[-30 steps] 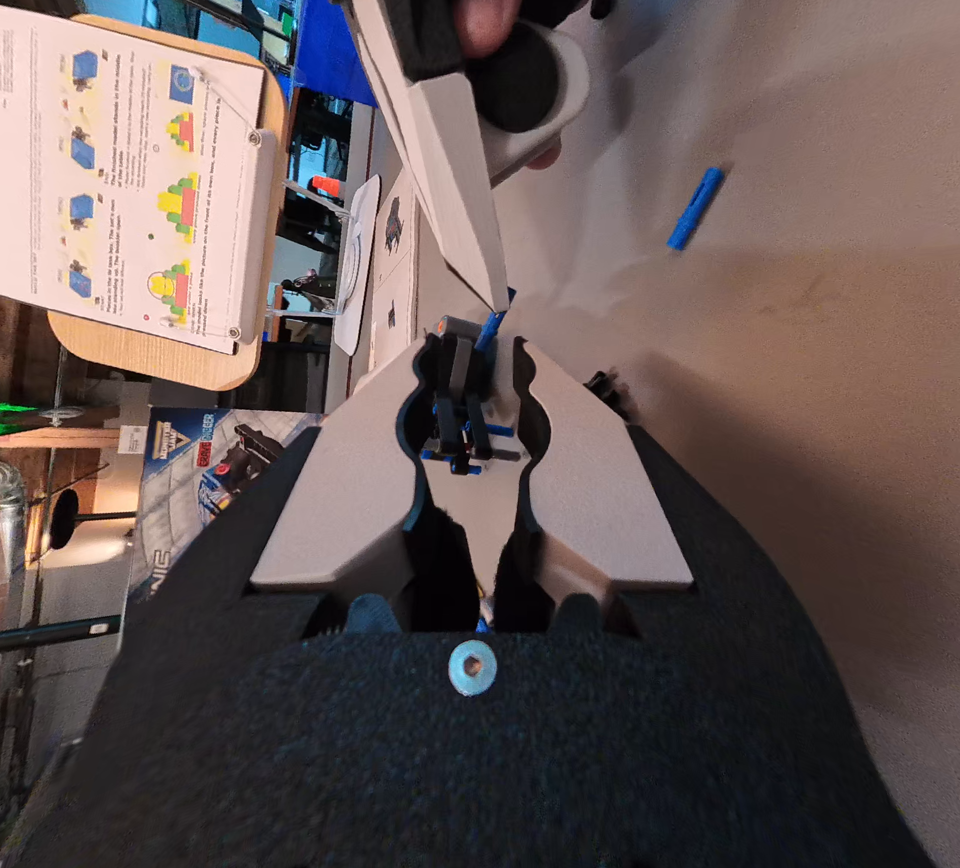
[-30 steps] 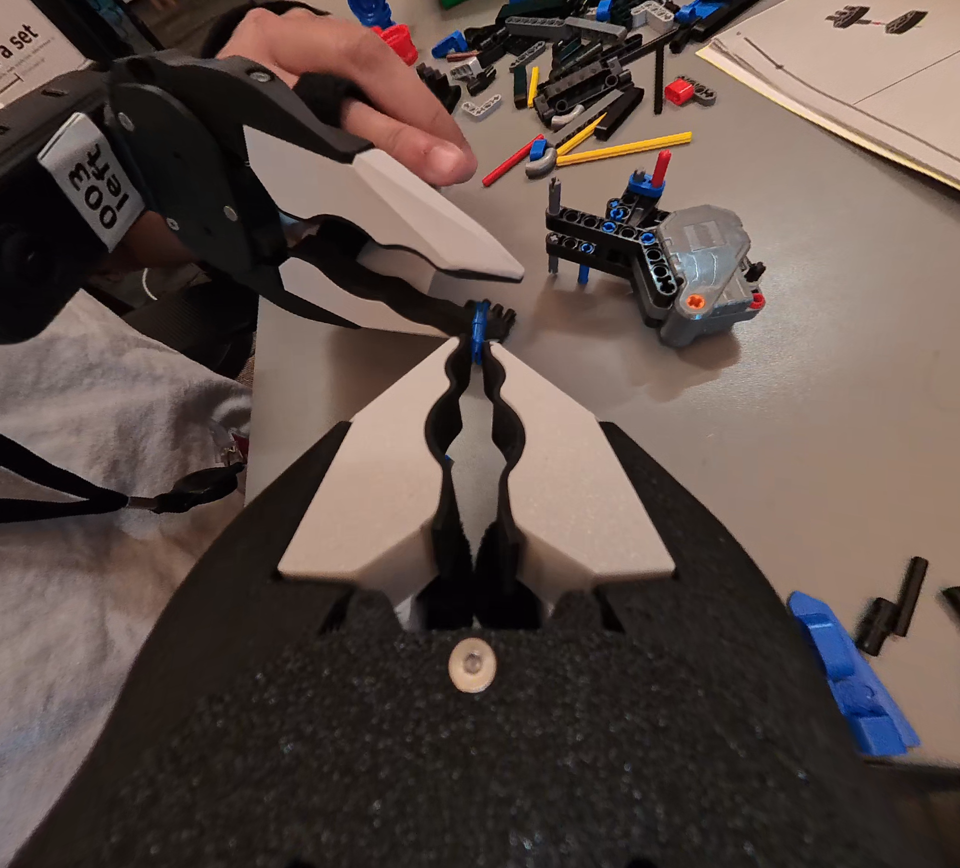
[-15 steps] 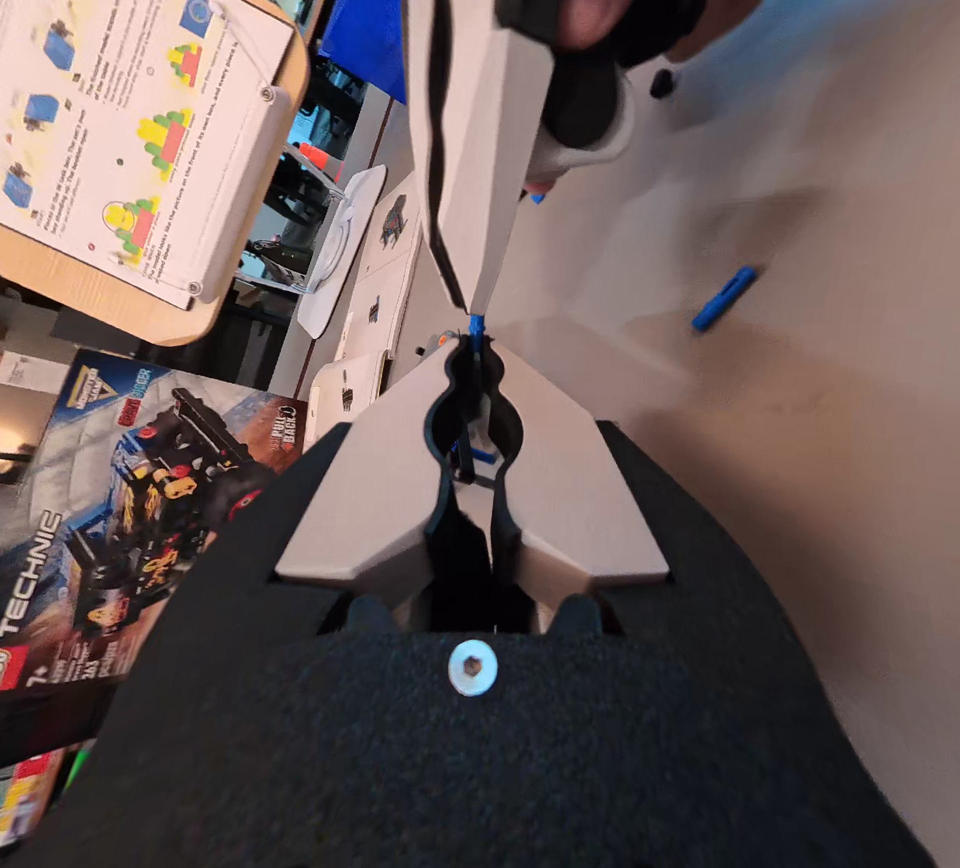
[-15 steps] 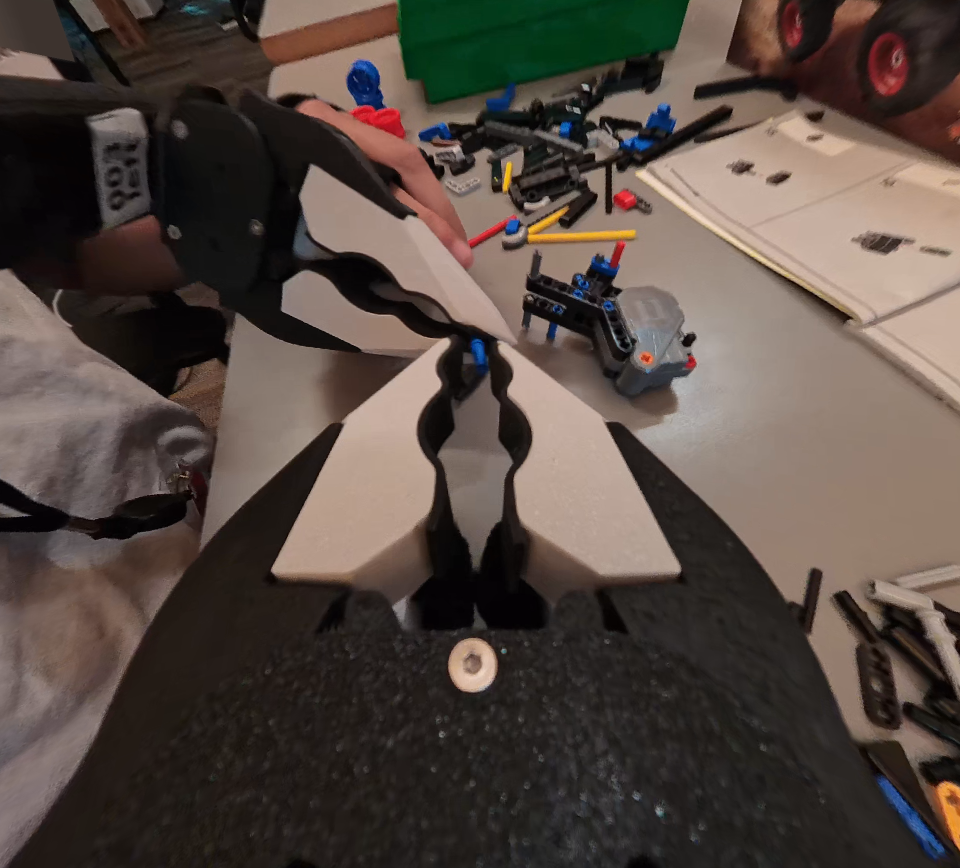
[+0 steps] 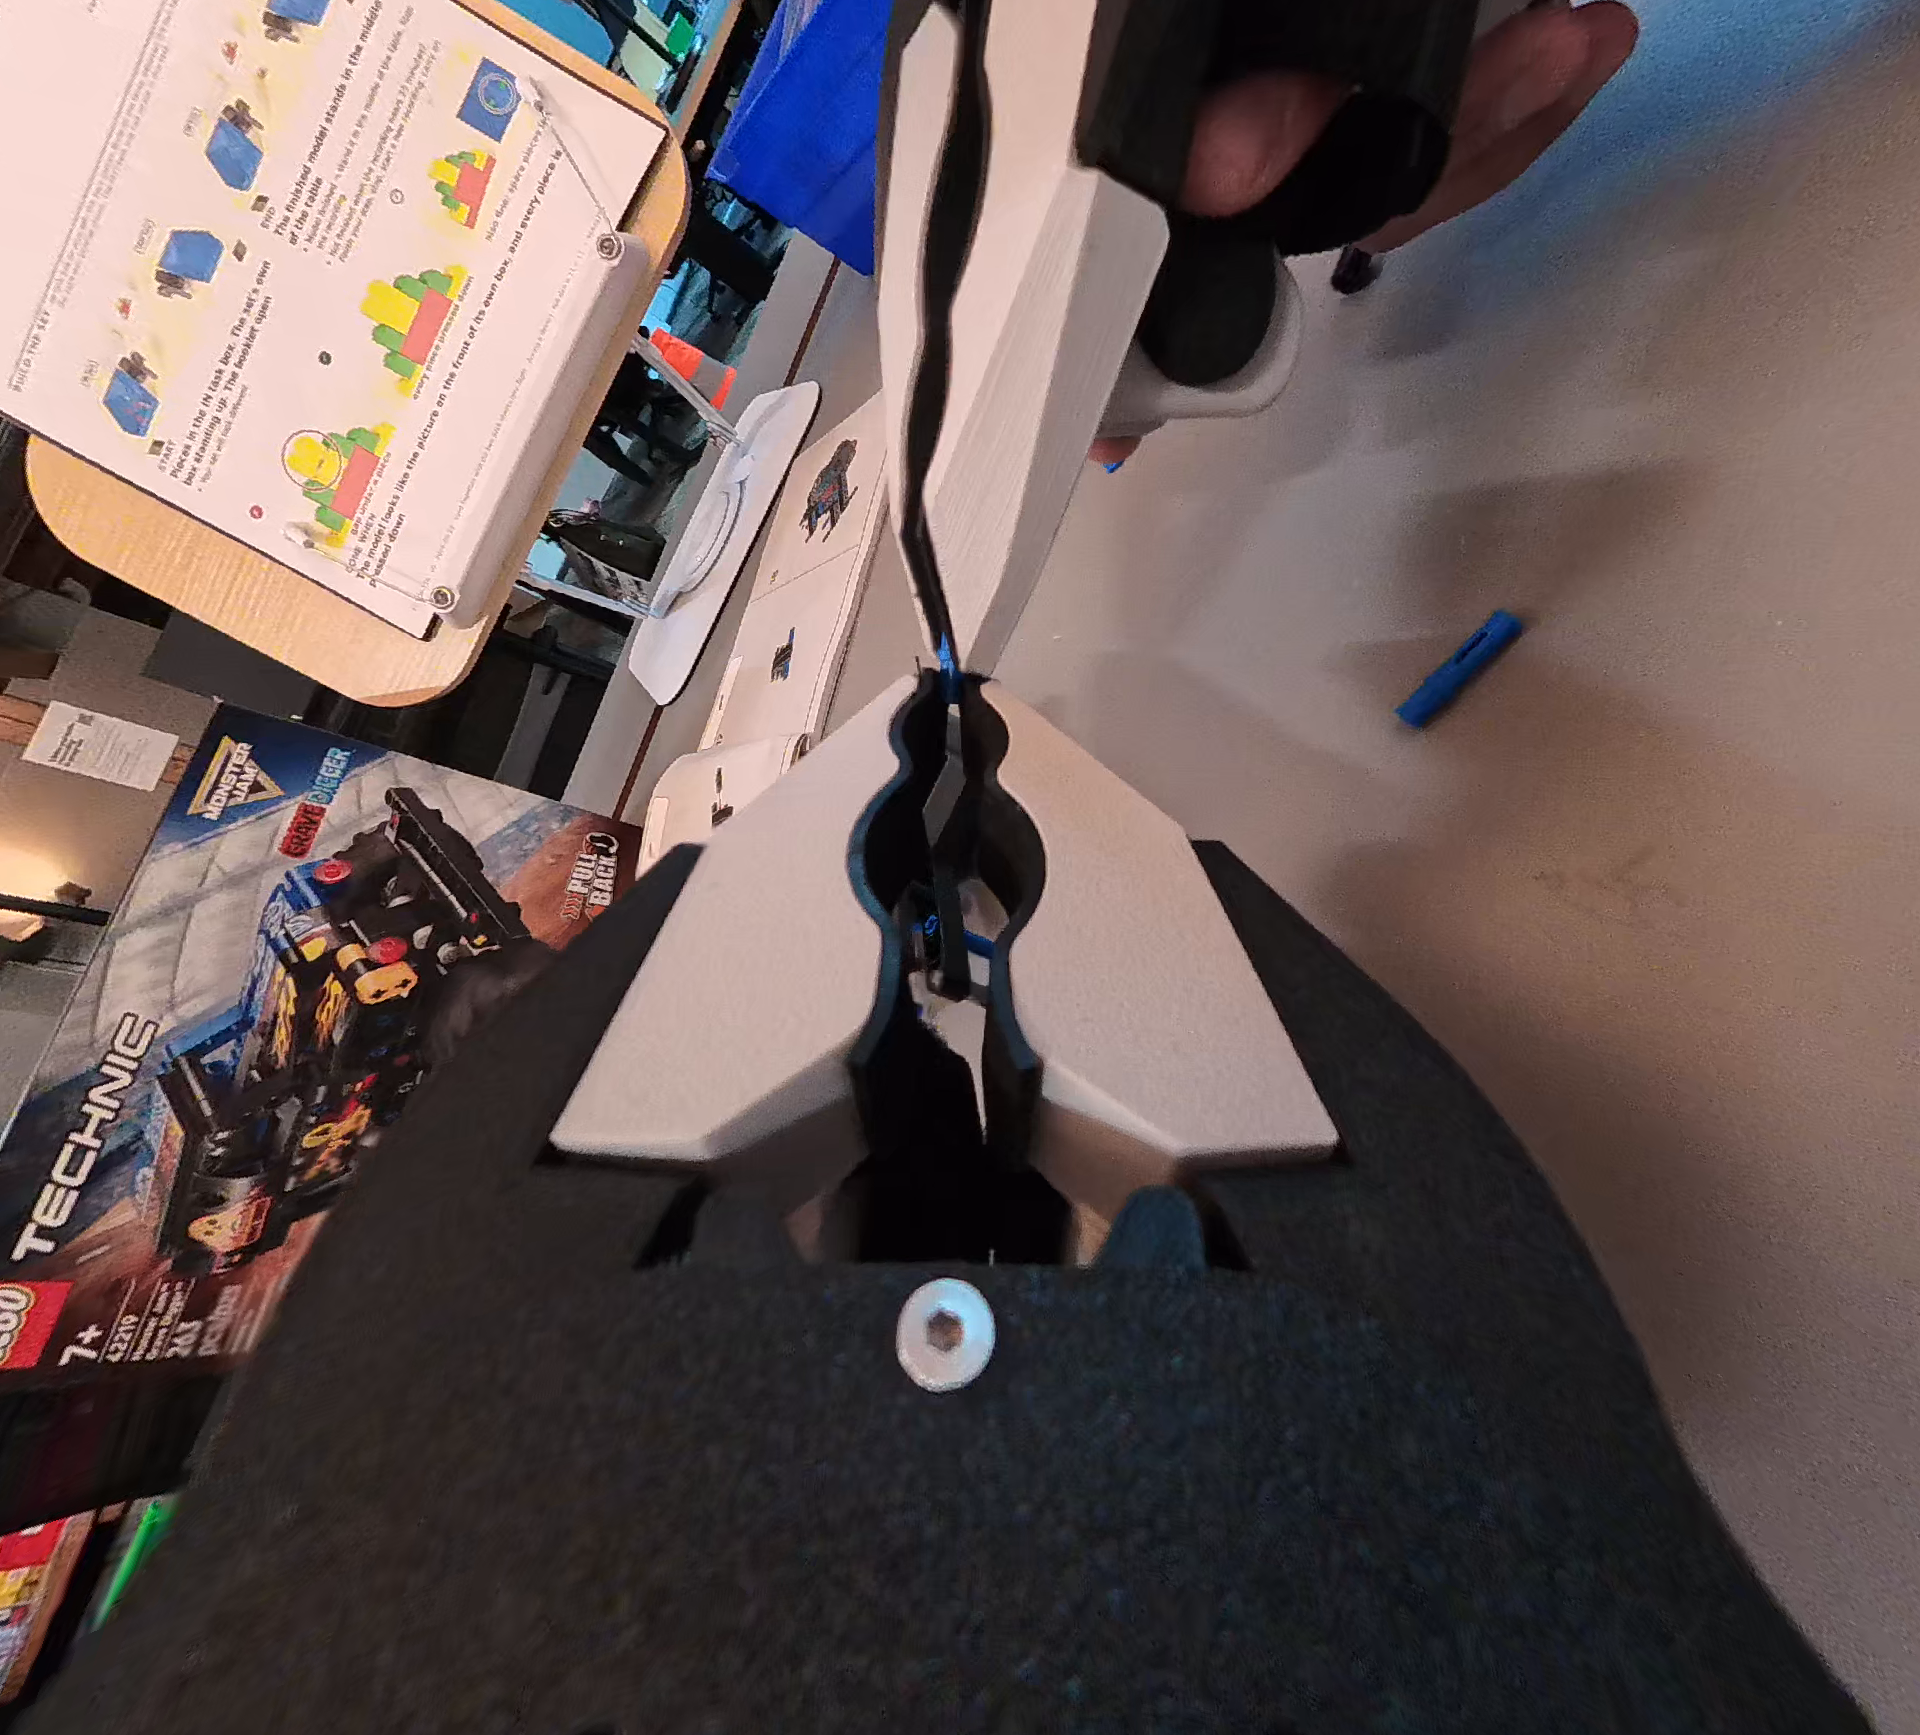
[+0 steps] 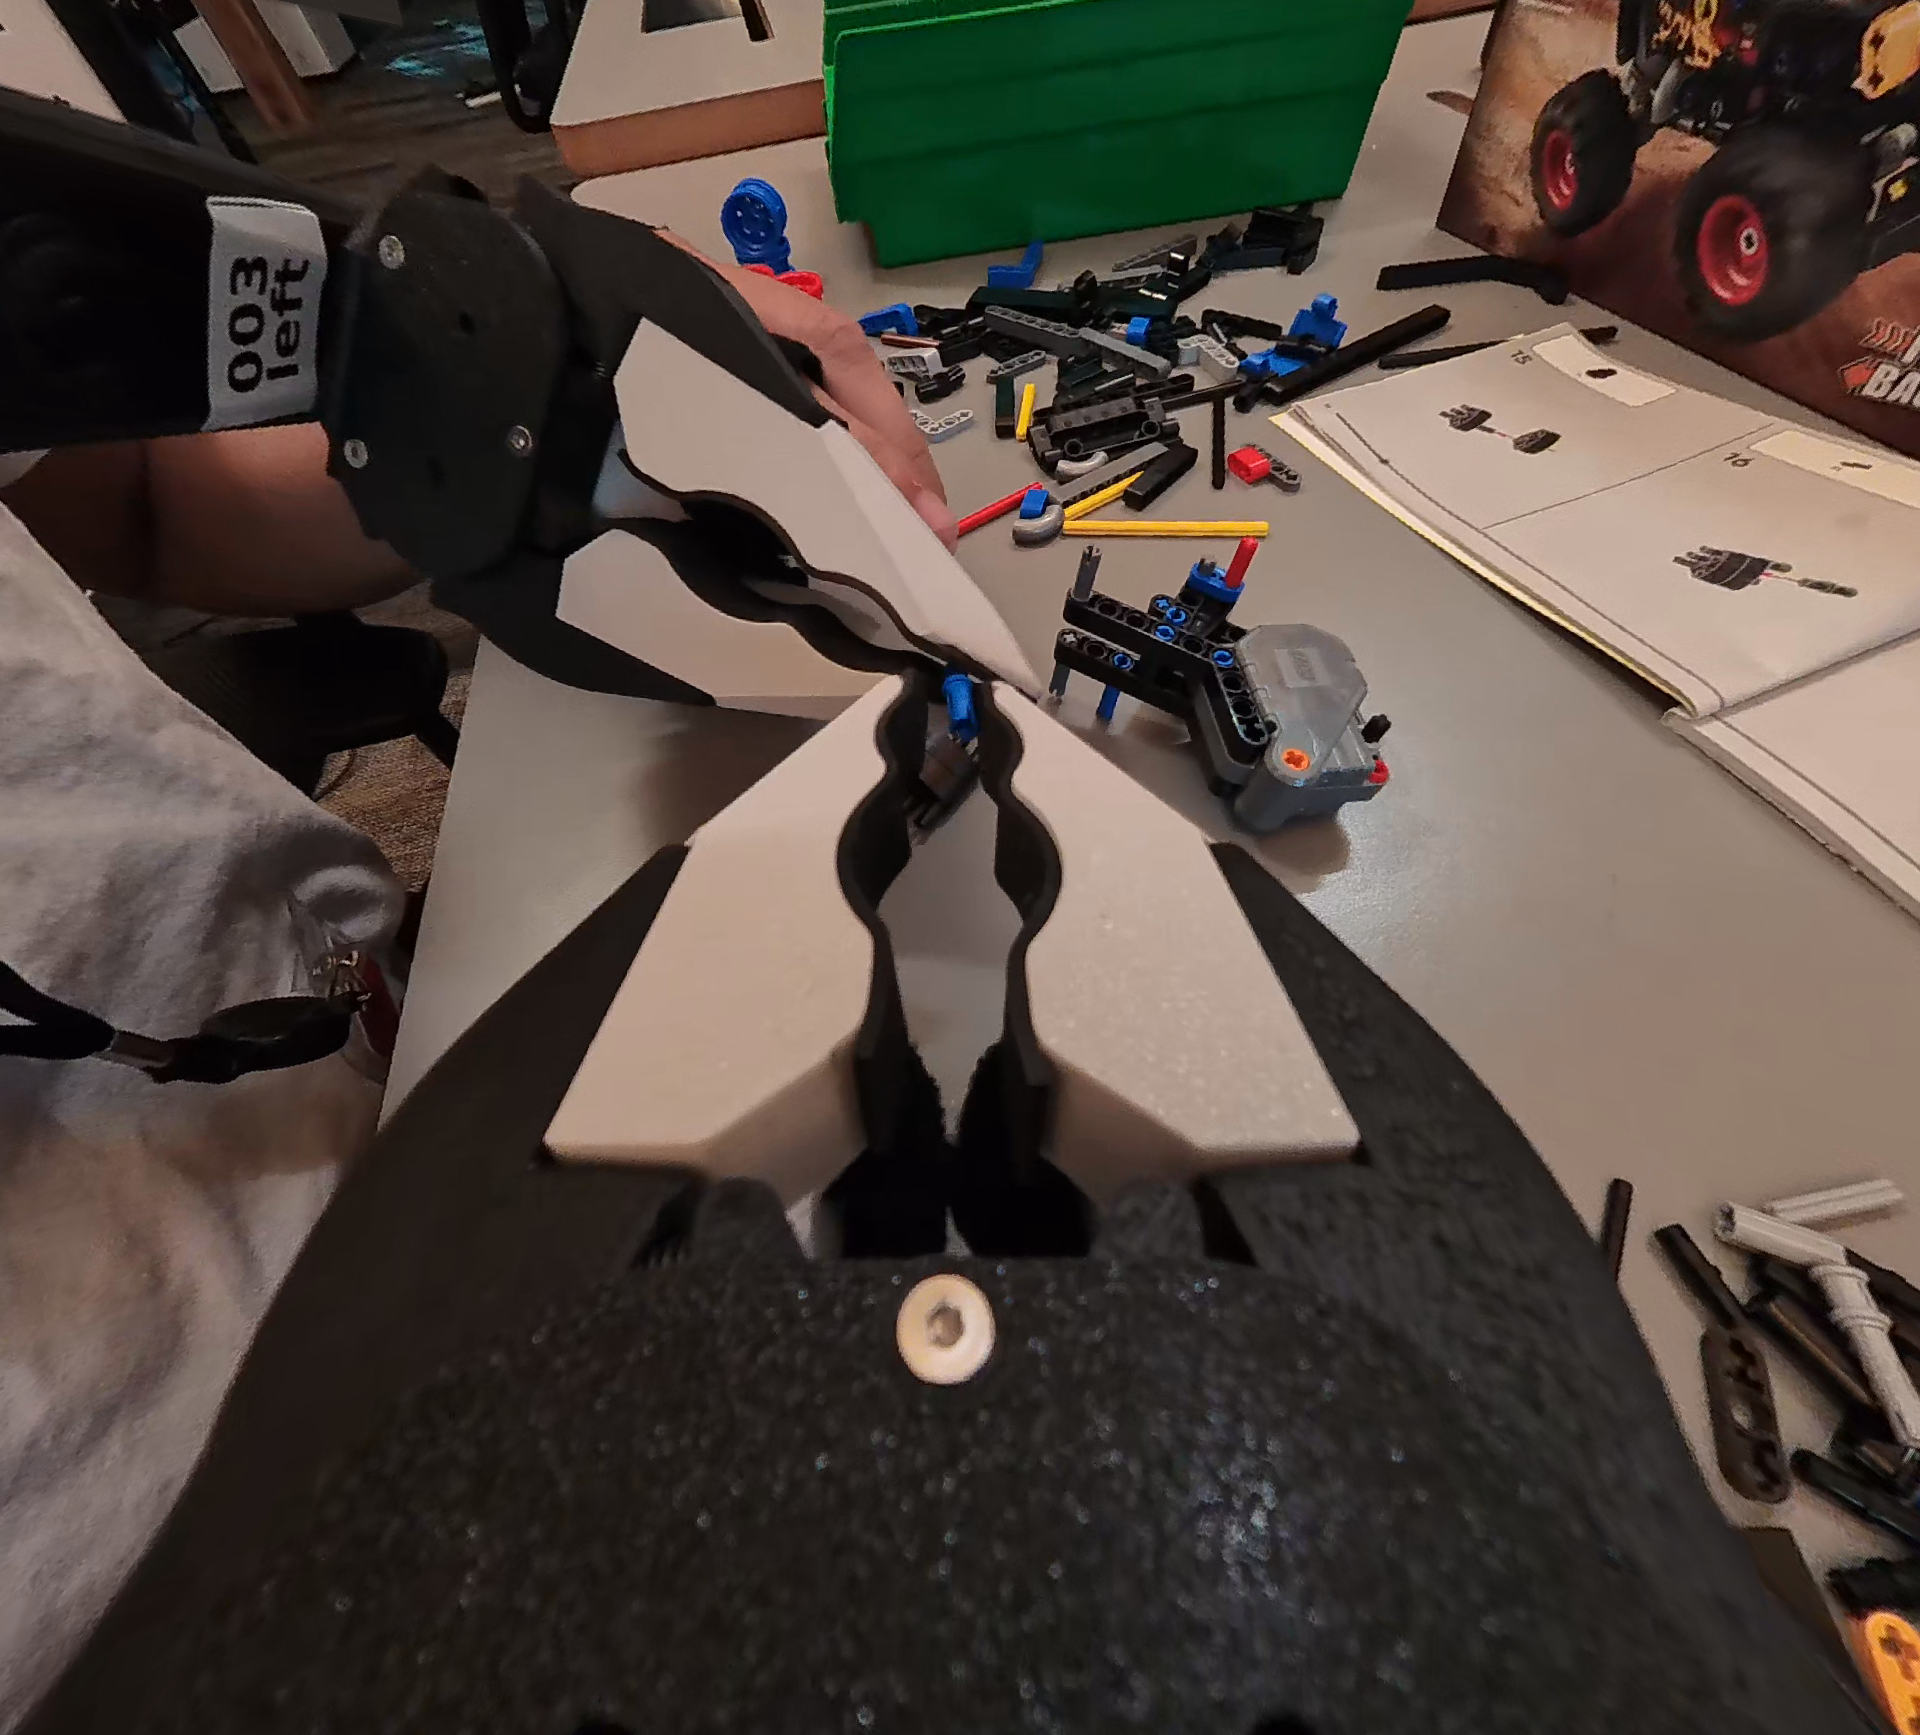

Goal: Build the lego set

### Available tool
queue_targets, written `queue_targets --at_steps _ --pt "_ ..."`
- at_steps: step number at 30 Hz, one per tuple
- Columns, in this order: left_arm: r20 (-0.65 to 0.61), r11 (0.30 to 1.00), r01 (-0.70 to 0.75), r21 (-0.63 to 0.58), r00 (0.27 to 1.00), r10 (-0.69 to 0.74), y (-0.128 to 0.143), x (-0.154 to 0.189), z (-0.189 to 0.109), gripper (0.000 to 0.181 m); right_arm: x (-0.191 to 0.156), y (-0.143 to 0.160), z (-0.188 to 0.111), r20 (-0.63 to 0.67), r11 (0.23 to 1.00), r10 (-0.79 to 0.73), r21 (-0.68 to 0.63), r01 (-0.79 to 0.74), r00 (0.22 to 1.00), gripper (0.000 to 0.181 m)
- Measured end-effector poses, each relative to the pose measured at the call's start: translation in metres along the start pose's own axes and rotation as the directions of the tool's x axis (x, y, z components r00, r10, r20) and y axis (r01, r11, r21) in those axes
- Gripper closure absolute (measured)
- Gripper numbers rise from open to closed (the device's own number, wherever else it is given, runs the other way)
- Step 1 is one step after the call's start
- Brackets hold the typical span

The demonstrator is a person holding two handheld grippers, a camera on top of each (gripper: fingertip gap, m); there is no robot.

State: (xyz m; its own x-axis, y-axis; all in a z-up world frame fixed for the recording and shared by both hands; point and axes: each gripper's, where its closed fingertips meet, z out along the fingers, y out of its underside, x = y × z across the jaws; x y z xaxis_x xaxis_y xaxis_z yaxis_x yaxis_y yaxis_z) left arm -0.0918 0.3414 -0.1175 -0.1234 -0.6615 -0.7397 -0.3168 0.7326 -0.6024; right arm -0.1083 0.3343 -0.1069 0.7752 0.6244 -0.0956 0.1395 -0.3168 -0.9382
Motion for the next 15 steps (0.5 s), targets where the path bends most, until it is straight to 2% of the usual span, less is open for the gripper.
queue_targets --at_steps 8,12,15 --pt "0.028 1.0 -0.006 0.005 1.0 0.006 -0.003 -0.002 0.0 0.181 -0.001 -0.003 -0.002 0.039 0.998 0.063 0.027 -0.064 0.997 0.176" --pt "0.066 1.0 -0.015 0.023 0.998 0.014 -0.009 -0.006 -0.001 0.181 -0.002 -0.008 -0.007 0.118 0.981 0.18 0.054 -0.188 0.976 0.178" --pt "0.079 1.0 -0.003 0.025 0.997 0.001 -0.011 -0.007 -0.001 0.181 -0.001 -0.009 -0.008 0.105 0.984 0.159 0.065 -0.166 0.982 0.178"
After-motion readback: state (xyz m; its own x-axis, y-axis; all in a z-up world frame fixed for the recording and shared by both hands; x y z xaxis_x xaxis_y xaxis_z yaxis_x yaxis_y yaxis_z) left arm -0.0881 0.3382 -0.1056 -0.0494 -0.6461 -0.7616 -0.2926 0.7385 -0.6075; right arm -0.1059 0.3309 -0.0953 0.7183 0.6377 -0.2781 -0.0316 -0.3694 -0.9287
